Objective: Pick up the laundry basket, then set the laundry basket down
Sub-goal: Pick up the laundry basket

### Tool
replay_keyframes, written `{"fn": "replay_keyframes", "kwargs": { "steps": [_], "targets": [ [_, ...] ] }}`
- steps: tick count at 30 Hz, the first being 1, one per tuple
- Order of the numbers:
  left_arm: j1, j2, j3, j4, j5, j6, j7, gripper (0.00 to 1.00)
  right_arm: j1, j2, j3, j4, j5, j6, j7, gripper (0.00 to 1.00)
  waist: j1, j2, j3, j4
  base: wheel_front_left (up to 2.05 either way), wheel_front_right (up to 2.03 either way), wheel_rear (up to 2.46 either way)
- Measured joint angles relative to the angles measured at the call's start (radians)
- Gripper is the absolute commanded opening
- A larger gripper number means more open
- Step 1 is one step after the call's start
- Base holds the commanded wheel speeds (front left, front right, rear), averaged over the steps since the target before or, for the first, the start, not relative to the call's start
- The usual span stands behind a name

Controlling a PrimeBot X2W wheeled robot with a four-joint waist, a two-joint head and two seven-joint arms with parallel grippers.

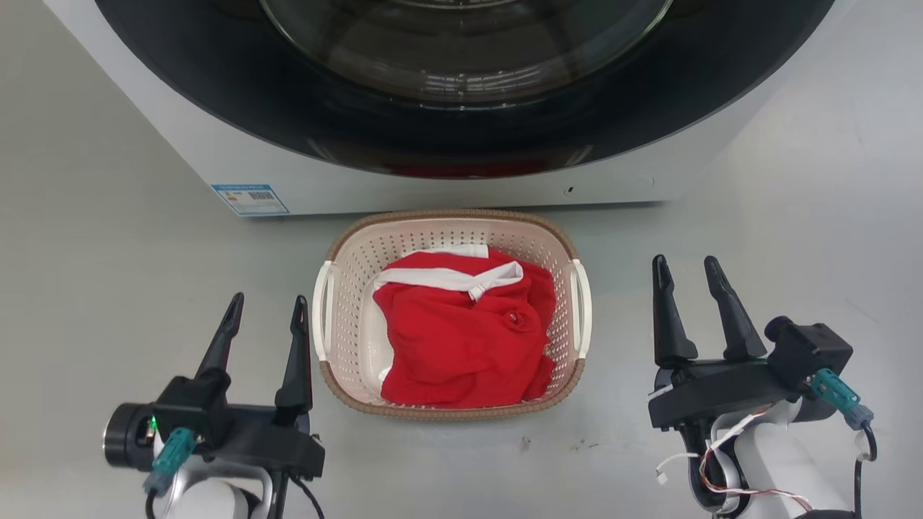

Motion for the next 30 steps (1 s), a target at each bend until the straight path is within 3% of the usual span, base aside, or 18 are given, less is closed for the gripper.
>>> {"fn": "replay_keyframes", "kwargs": {
  "steps": [30],
  "targets": [
    [-0.497, -0.049, -0.045, 0.448, -0.018, -0.056, 0.036, 1.0, -0.355, -0.045, -0.025, 0.267, -0.061, -0.009, -0.004, 1.0, -0.0001, 0.0001, 0.441, 0.098, 0.0, 0.0, 0.0]
  ]
}}
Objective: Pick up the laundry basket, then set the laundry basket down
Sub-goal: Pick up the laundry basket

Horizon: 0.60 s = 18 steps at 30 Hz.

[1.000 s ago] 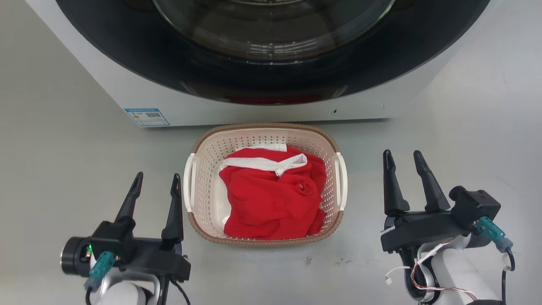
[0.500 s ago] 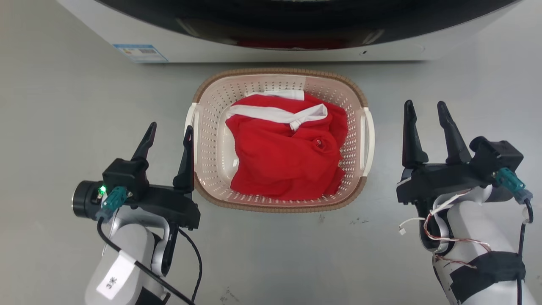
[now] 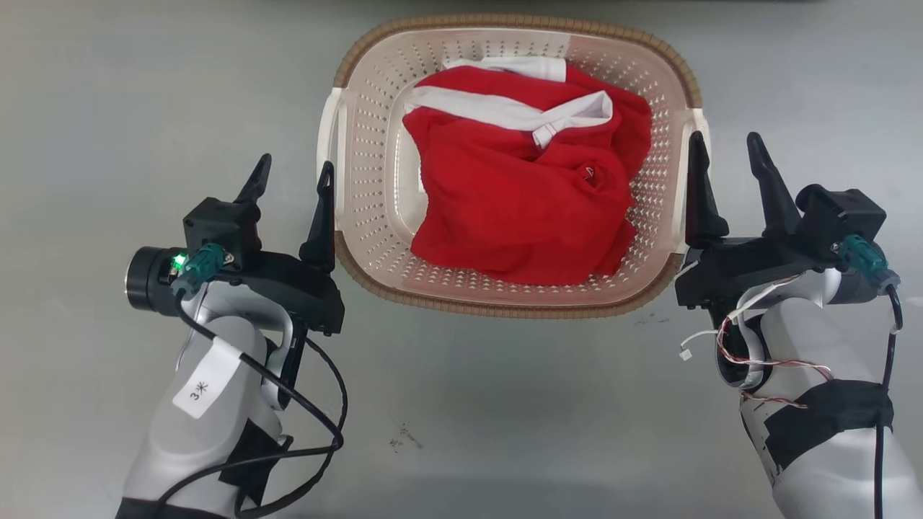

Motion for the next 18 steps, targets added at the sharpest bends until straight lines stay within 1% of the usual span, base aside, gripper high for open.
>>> {"fn": "replay_keyframes", "kwargs": {
  "steps": [6, 9, 10, 18],
  "targets": [
    [-0.044, -0.009, -0.023, 0.069, 0.0, -0.016, -0.002, 1.0, -0.018, 0.002, 0.001, 0.048, 0.0, -0.003, 0.0, 1.0, 0.0, 0.0, 0.05, 0.017, 0.0, 0.0, 0.0],
    [-0.064, -0.01, -0.032, 0.1, 0.0, -0.018, -0.005, 1.0, -0.029, 0.005, 0.006, 0.07, 0.0, -0.003, 0.0, 1.0, -0.0001, -0.0001, 0.066, 0.022, 0.0, 0.0, 0.0],
    [-0.071, -0.011, -0.035, 0.109, 0.0, -0.025, -0.005, 1.0, -0.036, 0.005, 0.008, 0.074, 0.0, -0.003, 0.0, 1.0, 0.0, -0.0001, 0.07, 0.023, 0.0, 0.0, 0.0],
    [-0.126, -0.013, -0.045, 0.179, 0.0, -0.034, -0.006, 1.0, -0.065, 0.014, 0.027, 0.116, 0.0, -0.003, 0.0, 1.0, 0.0, -0.0002, 0.104, 0.018, 0.0, 0.0, 0.0]
  ]
}}
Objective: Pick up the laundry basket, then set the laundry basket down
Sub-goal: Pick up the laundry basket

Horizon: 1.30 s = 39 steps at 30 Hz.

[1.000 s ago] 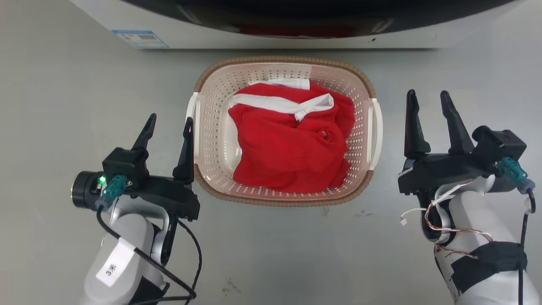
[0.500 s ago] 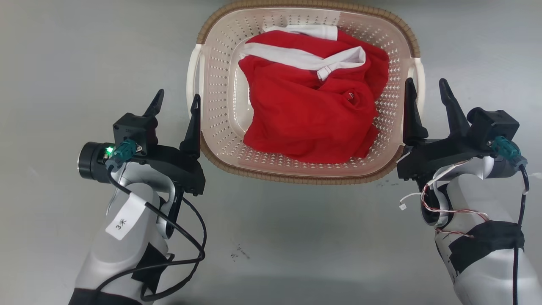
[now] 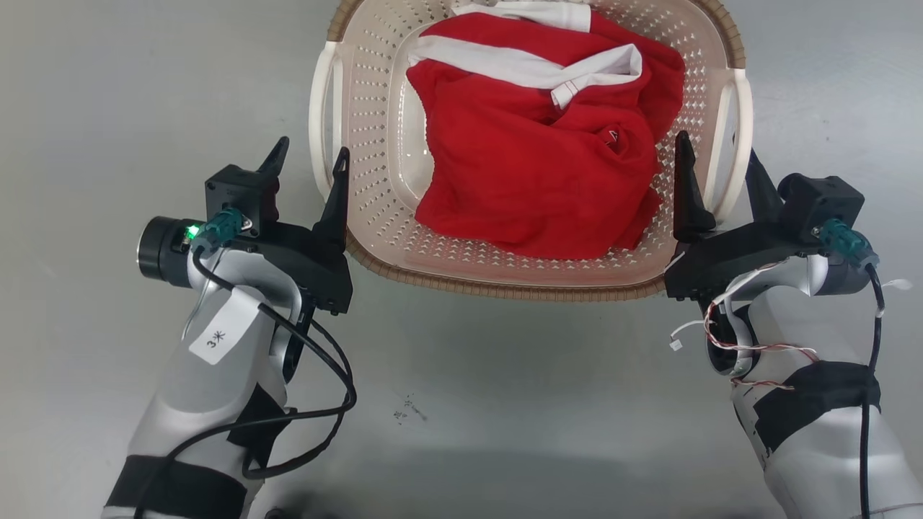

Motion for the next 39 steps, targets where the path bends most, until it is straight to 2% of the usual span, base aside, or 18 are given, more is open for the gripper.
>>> {"fn": "replay_keyframes", "kwargs": {
  "steps": [23, 28, 29, 30, 31, 32, 33, 39],
  "targets": [
    [-0.112, -0.004, -0.046, 0.157, -0.007, -0.019, -0.01, 1.0, -0.083, 0.003, 0.053, 0.08, -0.009, -0.004, -0.002, 1.0, -0.0003, -0.0001, 0.043, -0.015, 0.0, 0.0, 0.0],
    [-0.127, -0.005, -0.058, 0.183, -0.01, -0.026, -0.01, 1.0, -0.097, 0.004, 0.065, 0.099, -0.008, -0.005, -0.003, 0.82, -0.0002, -0.0001, 0.045, -0.022, 0.0, 0.0, 0.0],
    [-0.128, -0.005, -0.063, 0.184, -0.023, -0.026, -0.01, 0.75, -0.1, 0.004, 0.072, 0.101, -0.007, -0.006, -0.003, 0.71, -0.0003, -0.0001, 0.046, -0.024, 0.0, 0.0, 0.0],
    [-0.131, -0.005, -0.07, 0.185, -0.041, -0.026, -0.01, 0.44, -0.104, 0.004, 0.081, 0.102, -0.001, -0.006, -0.003, 0.56, -0.0003, -0.0001, 0.046, -0.026, 0.0, 0.0, 0.0],
    [-0.135, -0.005, -0.079, 0.185, -0.052, -0.026, -0.01, 0.25, -0.107, 0.004, 0.09, 0.103, 0.006, -0.01, -0.003, 0.45, -0.0003, -0.0001, 0.046, -0.028, 0.0, 0.0, 0.0],
    [-0.138, -0.005, -0.087, 0.184, -0.058, -0.026, -0.01, 0.0, -0.11, 0.004, 0.098, 0.104, 0.012, -0.013, -0.003, 0.36, -0.0002, -0.0001, 0.047, -0.03, 0.0, 0.0, 0.0],
    [-0.139, -0.005, -0.092, 0.184, -0.064, -0.024, -0.01, 0.0, -0.111, 0.004, 0.105, 0.105, 0.021, -0.015, -0.003, 0.0, -0.0002, -0.0001, 0.047, -0.031, 0.0, 0.0, 0.0],
    [-0.135, 0.003, -0.131, 0.192, -0.121, -0.017, -0.01, 0.0, -0.113, 0.004, 0.138, 0.132, 0.064, -0.032, -0.006, 0.0, -0.0001, 0.0, 0.035, -0.036, 0.0, 0.0, 0.0]
  ]
}}
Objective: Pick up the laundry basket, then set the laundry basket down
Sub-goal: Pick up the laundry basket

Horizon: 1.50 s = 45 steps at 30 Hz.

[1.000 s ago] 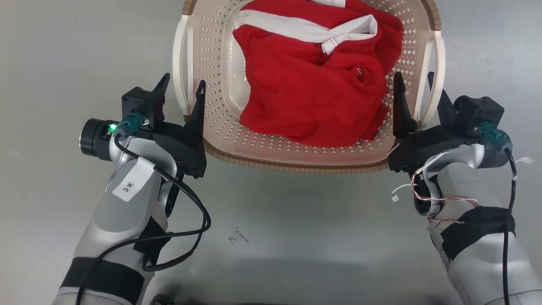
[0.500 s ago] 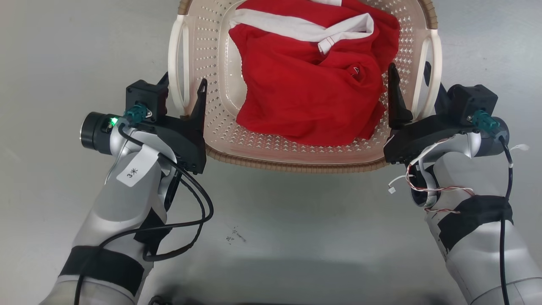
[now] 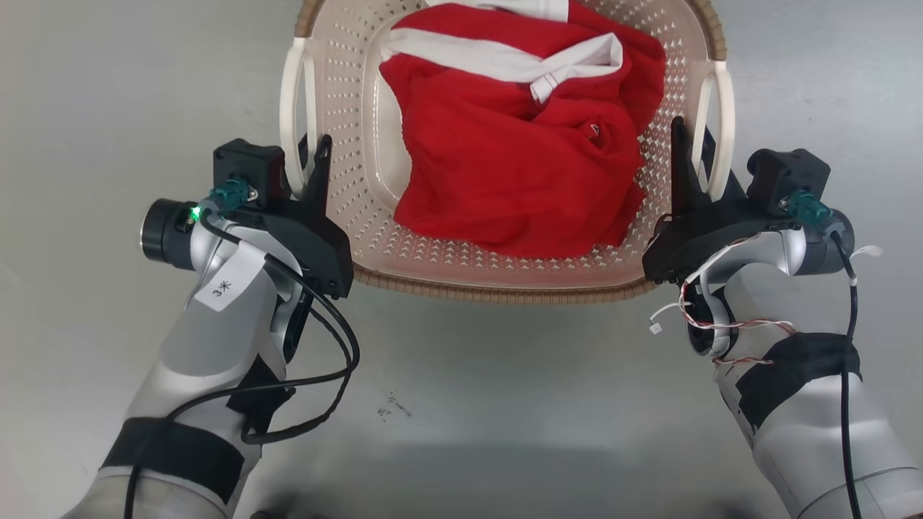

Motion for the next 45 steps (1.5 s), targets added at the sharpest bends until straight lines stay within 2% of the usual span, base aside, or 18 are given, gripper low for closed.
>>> {"fn": "replay_keyframes", "kwargs": {
  "steps": [7, 15, 32, 45],
  "targets": [
    [0.026, 0.001, -0.042, 0.013, -0.055, 0.001, 0.0, 0.0, 0.003, -0.002, 0.039, 0.044, 0.045, -0.009, 0.003, 0.0, 0.0001, 0.0, -0.038, -0.002, 0.0, 0.0, 0.0],
    [0.073, -0.003, -0.078, 0.046, -0.07, 0.004, 0.0, 0.0, 0.034, 0.003, 0.069, 0.101, 0.093, -0.009, 0.006, 0.0, 0.0001, 0.0, -0.104, -0.002, 0.0, 0.0, 0.0],
    [0.25, -0.006, -0.129, 0.09, -0.182, 0.013, -0.001, 0.0, 0.178, 0.012, 0.224, 0.15, 0.266, -0.007, 0.007, 0.0, -0.0002, -0.0001, -0.349, -0.012, 0.0, 0.0, 0.0],
    [0.384, -0.002, -0.18, 0.139, -0.232, 0.018, 0.033, 0.0, 0.281, 0.01, 0.367, 0.15, 0.398, -0.008, 0.113, 0.0, -0.0003, -0.0001, -0.539, -0.029, 0.0, 0.0, 0.0]
  ]
}}
